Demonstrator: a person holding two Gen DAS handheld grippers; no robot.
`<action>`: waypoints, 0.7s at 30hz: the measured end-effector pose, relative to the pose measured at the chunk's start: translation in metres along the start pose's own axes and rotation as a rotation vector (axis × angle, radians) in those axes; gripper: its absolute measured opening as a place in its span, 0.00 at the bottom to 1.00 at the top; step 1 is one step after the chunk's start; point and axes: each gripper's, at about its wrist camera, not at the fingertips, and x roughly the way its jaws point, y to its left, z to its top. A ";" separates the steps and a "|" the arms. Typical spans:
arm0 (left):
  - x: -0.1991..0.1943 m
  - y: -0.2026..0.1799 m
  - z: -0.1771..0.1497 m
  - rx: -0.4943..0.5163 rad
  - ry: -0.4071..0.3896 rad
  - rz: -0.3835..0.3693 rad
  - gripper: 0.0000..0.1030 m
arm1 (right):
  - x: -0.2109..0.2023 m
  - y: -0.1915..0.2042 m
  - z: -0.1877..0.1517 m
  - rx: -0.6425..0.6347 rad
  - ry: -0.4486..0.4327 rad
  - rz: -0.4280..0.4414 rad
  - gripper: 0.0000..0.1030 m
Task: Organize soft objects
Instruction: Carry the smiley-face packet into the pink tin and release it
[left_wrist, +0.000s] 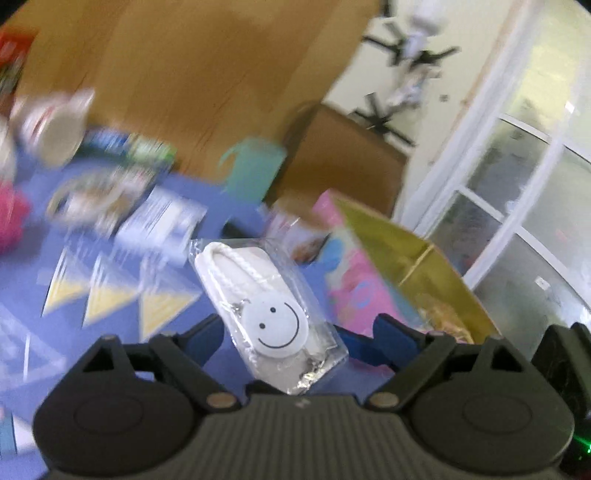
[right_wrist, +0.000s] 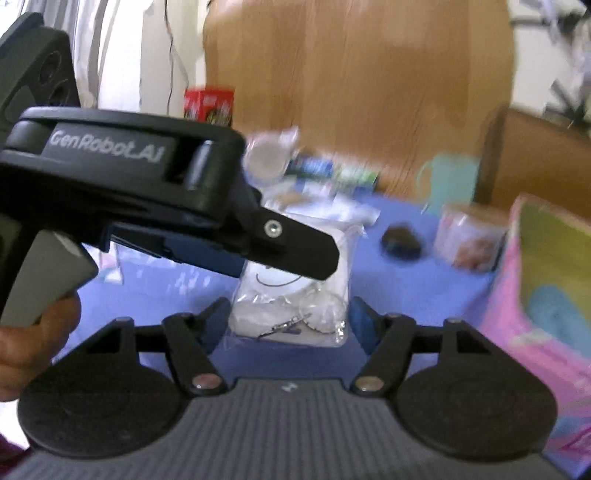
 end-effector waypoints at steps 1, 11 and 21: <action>0.001 -0.009 0.006 0.034 -0.010 -0.011 0.89 | -0.007 -0.005 0.002 0.005 -0.028 -0.018 0.70; 0.078 -0.101 0.039 0.236 0.039 -0.187 0.89 | -0.056 -0.078 0.002 0.158 -0.136 -0.291 0.70; 0.136 -0.142 0.031 0.314 0.098 -0.211 0.91 | -0.053 -0.137 -0.020 0.256 -0.076 -0.594 0.75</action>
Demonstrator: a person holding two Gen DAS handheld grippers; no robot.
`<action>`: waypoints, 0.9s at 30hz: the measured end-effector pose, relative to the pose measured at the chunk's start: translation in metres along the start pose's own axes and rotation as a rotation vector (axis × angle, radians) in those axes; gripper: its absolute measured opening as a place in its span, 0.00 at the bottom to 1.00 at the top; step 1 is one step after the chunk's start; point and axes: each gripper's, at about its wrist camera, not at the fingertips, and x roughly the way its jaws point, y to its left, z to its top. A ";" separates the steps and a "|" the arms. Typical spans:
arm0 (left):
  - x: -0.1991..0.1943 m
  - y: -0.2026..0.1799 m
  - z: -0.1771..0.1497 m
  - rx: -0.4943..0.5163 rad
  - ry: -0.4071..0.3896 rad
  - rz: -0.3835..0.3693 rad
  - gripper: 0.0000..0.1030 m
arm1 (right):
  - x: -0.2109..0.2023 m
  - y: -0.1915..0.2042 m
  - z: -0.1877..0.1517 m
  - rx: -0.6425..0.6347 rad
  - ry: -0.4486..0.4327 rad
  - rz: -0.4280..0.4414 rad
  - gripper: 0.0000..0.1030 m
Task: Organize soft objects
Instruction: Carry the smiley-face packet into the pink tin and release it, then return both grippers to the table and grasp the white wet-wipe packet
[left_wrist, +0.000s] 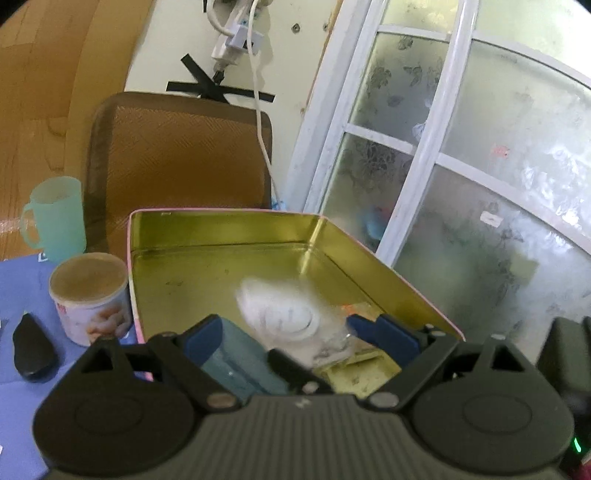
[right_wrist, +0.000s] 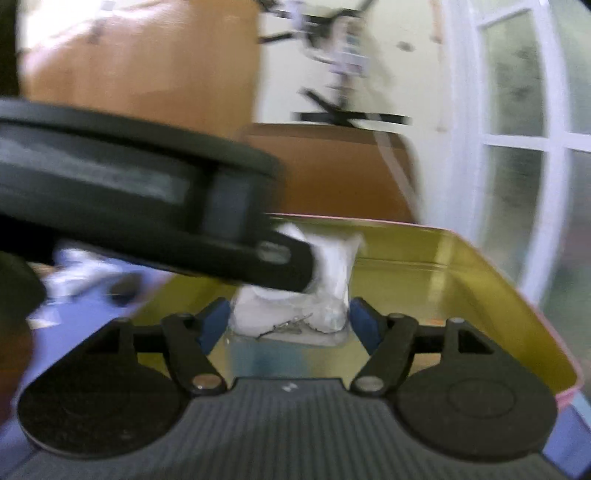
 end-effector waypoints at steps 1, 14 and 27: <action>-0.004 0.000 -0.002 0.002 -0.009 0.000 0.92 | -0.001 -0.006 -0.001 0.022 -0.001 -0.001 0.75; -0.126 0.089 -0.051 -0.137 -0.137 0.165 0.93 | -0.021 0.025 0.022 0.028 -0.099 0.202 0.55; -0.205 0.225 -0.124 -0.537 -0.264 0.429 0.92 | 0.052 0.174 0.026 -0.134 0.186 0.502 0.55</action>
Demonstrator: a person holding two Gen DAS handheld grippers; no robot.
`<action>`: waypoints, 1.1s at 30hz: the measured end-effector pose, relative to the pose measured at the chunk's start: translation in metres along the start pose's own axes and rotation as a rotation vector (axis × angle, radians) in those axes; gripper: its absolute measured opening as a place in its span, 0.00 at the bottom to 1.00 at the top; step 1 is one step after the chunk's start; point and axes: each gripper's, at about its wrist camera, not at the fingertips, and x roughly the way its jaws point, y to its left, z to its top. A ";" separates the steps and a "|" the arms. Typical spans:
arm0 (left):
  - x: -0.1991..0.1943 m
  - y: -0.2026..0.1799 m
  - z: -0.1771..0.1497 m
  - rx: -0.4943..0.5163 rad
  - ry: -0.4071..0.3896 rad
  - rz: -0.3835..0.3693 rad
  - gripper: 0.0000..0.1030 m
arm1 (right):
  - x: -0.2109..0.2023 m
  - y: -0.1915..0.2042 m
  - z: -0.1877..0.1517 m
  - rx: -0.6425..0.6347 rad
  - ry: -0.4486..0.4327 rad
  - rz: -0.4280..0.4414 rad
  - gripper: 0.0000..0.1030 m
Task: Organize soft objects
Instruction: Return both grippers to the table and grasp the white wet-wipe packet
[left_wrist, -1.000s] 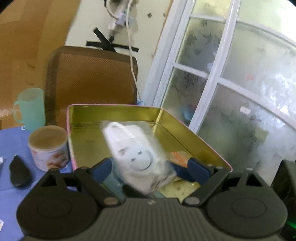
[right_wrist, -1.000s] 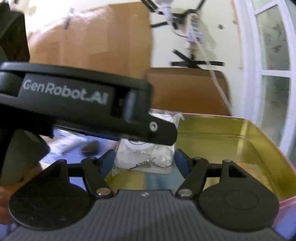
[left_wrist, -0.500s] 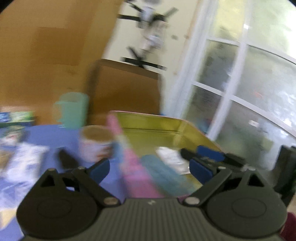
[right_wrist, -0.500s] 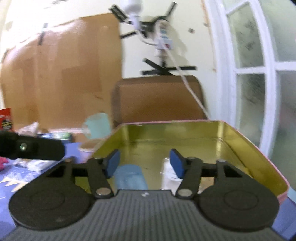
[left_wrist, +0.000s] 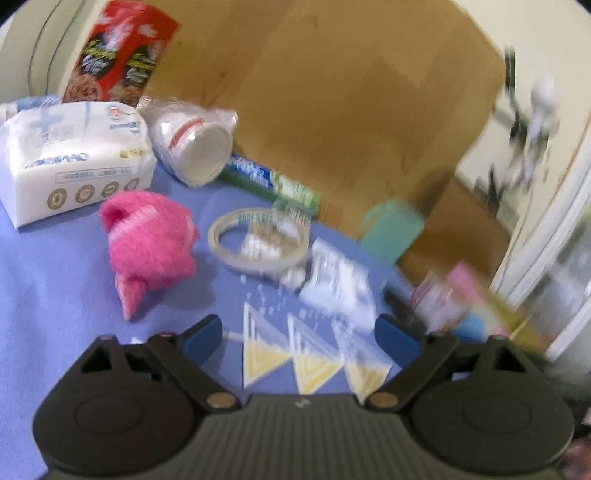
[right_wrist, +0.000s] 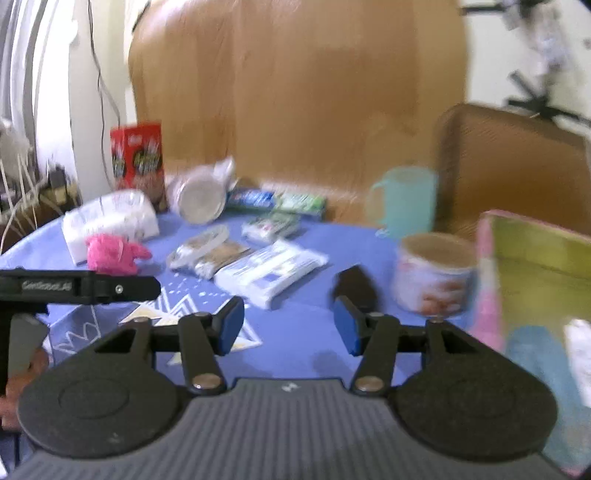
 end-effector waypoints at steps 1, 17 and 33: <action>-0.001 0.004 0.001 -0.026 -0.011 -0.004 0.92 | 0.013 0.004 0.004 0.008 0.020 0.001 0.57; -0.009 0.007 -0.002 -0.031 -0.057 -0.060 0.95 | 0.086 0.016 0.019 0.005 0.159 -0.033 0.04; -0.009 0.007 0.000 -0.009 -0.033 -0.086 0.95 | -0.038 0.014 -0.045 -0.149 0.170 0.185 0.03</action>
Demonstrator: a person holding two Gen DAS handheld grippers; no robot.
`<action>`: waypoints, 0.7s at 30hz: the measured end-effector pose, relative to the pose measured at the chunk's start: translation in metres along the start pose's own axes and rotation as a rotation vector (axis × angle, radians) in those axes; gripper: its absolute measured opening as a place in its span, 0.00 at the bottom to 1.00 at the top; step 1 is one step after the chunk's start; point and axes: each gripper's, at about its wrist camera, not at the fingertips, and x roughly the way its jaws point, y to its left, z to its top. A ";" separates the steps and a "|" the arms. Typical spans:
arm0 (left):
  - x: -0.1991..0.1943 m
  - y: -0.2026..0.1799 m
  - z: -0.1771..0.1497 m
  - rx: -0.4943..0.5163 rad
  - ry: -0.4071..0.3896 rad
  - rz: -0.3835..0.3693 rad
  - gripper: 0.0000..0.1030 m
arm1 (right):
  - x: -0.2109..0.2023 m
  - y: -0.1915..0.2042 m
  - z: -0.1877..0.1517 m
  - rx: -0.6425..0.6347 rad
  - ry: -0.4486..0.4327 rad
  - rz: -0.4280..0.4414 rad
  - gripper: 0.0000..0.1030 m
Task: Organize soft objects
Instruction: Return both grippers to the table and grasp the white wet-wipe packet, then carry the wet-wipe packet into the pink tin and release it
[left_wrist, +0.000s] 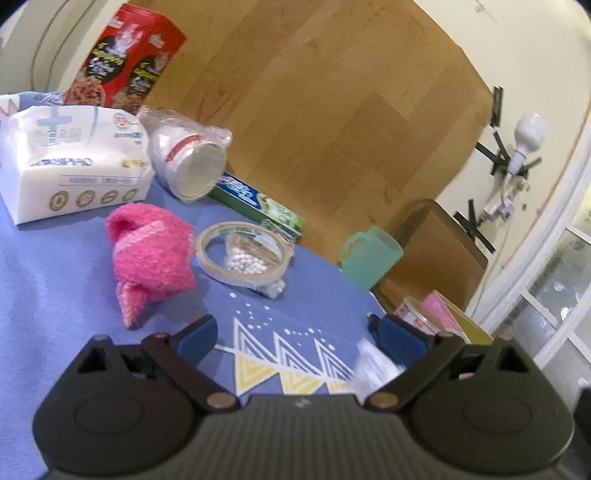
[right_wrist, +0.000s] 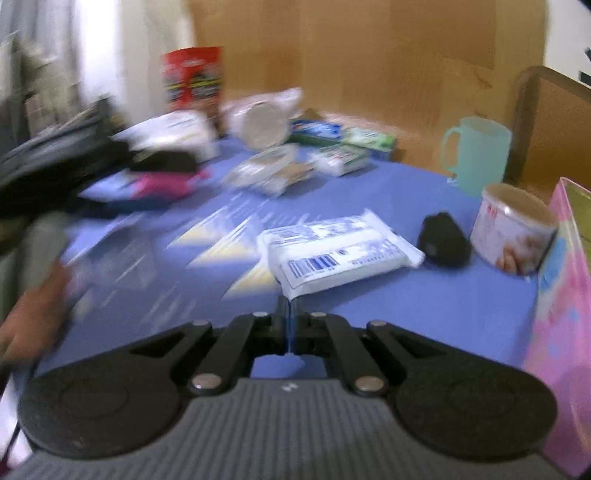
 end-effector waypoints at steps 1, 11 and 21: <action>0.001 -0.003 -0.001 0.016 0.012 -0.013 0.95 | -0.011 -0.001 -0.009 -0.007 0.010 0.016 0.03; 0.036 -0.066 -0.026 0.148 0.257 -0.192 0.96 | -0.017 0.002 -0.020 -0.028 -0.015 -0.082 0.72; 0.054 -0.102 -0.041 0.239 0.318 -0.117 0.69 | -0.005 -0.005 -0.013 -0.008 -0.137 -0.072 0.56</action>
